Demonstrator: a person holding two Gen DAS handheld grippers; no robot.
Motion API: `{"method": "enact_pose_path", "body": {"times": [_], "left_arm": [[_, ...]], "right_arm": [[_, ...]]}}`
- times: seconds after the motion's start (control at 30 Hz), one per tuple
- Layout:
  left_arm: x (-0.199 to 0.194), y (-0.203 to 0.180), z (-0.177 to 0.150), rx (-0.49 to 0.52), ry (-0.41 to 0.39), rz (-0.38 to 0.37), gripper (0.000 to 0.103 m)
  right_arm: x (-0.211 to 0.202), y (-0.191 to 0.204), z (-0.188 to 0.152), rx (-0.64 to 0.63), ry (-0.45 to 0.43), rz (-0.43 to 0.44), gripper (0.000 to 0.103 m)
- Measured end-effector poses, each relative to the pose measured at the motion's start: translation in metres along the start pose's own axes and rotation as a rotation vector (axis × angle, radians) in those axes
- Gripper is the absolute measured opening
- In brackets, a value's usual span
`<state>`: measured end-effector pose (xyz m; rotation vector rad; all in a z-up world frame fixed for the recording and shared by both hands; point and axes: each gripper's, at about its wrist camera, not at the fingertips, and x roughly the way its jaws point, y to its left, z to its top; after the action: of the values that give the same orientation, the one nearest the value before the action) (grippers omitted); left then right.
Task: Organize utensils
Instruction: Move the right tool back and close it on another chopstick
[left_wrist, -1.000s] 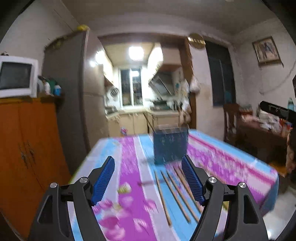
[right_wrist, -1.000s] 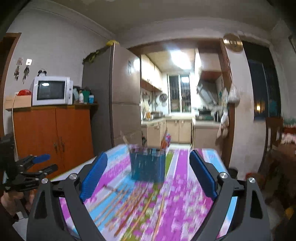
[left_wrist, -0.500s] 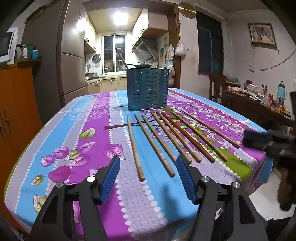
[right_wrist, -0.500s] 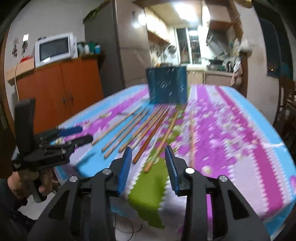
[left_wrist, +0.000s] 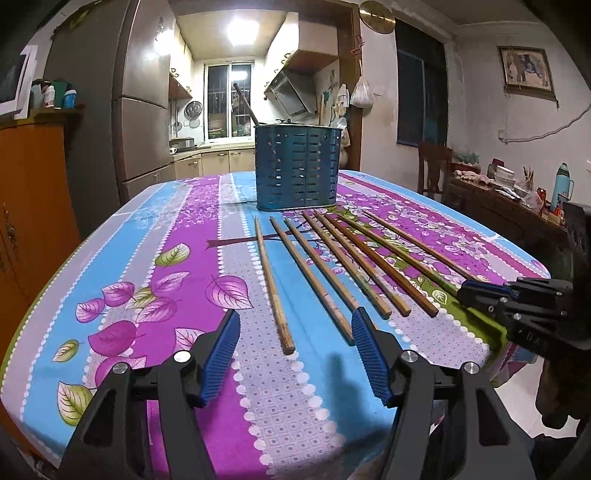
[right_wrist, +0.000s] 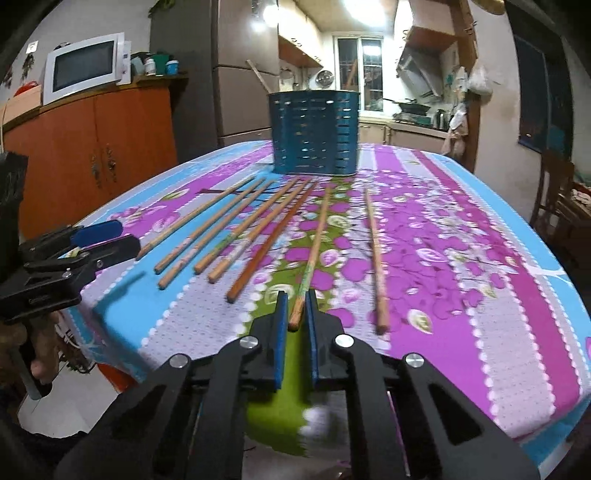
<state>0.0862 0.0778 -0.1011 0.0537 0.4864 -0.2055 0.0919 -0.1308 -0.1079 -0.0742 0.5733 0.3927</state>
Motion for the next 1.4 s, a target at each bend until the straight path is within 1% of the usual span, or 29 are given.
{"method": "enact_pose_path", "body": {"times": [0.03, 0.17, 0.2, 0.27, 0.3, 0.37, 0.4, 0.43, 0.47, 0.57, 0.6, 0.63, 0.73, 0.93, 1.1, 1.23, 1.4], "left_arm": [[0.002, -0.001, -0.002, 0.003, 0.004, -0.002, 0.062], [0.008, -0.005, -0.006, 0.011, 0.023, -0.006, 0.052], [0.008, -0.006, -0.006, 0.013, 0.02, -0.006, 0.051], [0.003, -0.009, -0.005, 0.024, -0.007, 0.012, 0.045], [-0.001, -0.011, -0.005, 0.027, -0.021, 0.01, 0.045], [-0.008, -0.017, -0.002, 0.031, -0.044, -0.003, 0.04], [-0.01, -0.022, -0.002, 0.034, -0.043, -0.025, 0.04], [-0.01, -0.025, -0.002, 0.039, -0.039, -0.036, 0.039], [-0.009, -0.031, -0.003, 0.049, -0.029, -0.052, 0.035], [-0.009, -0.047, -0.008, 0.076, -0.016, -0.068, 0.029], [-0.008, -0.051, -0.009, 0.082, -0.01, -0.067, 0.027], [-0.005, -0.055, -0.011, 0.09, 0.001, -0.05, 0.023], [0.005, -0.06, -0.014, 0.088, 0.028, -0.021, 0.018], [0.013, -0.062, -0.015, 0.077, 0.027, 0.018, 0.017], [0.019, -0.067, -0.012, 0.071, 0.022, 0.031, 0.017], [0.022, -0.071, -0.012, 0.058, 0.012, 0.062, 0.017], [0.022, -0.069, -0.014, 0.04, 0.002, 0.071, 0.017]], "right_arm": [[0.0, -0.002, 0.0, 0.003, -0.003, 0.002, 0.008], [0.002, -0.005, -0.005, 0.008, -0.023, 0.002, 0.008], [0.001, -0.005, -0.005, 0.009, -0.026, 0.001, 0.008], [0.001, -0.006, -0.006, 0.003, -0.031, 0.0, 0.008], [0.001, -0.006, -0.006, 0.003, -0.032, 0.001, 0.008], [0.001, -0.007, -0.005, 0.001, -0.034, 0.002, 0.008], [0.001, -0.007, -0.005, 0.002, -0.033, 0.004, 0.008], [0.001, -0.006, -0.004, 0.003, -0.032, 0.006, 0.008], [0.001, -0.007, -0.004, 0.003, -0.032, 0.006, 0.008], [0.001, -0.008, -0.004, 0.003, -0.03, 0.01, 0.008], [0.0, -0.008, -0.004, 0.004, -0.03, 0.013, 0.008], [0.001, -0.008, -0.004, 0.004, -0.029, 0.012, 0.008], [0.001, -0.009, -0.004, 0.005, -0.03, 0.013, 0.008], [0.0, -0.007, -0.004, 0.005, -0.03, 0.011, 0.008], [0.0, -0.008, -0.005, 0.017, -0.038, 0.004, 0.008], [0.0, -0.006, -0.006, 0.016, -0.048, -0.005, 0.008], [0.002, -0.006, -0.006, 0.006, -0.055, -0.014, 0.009]]}}
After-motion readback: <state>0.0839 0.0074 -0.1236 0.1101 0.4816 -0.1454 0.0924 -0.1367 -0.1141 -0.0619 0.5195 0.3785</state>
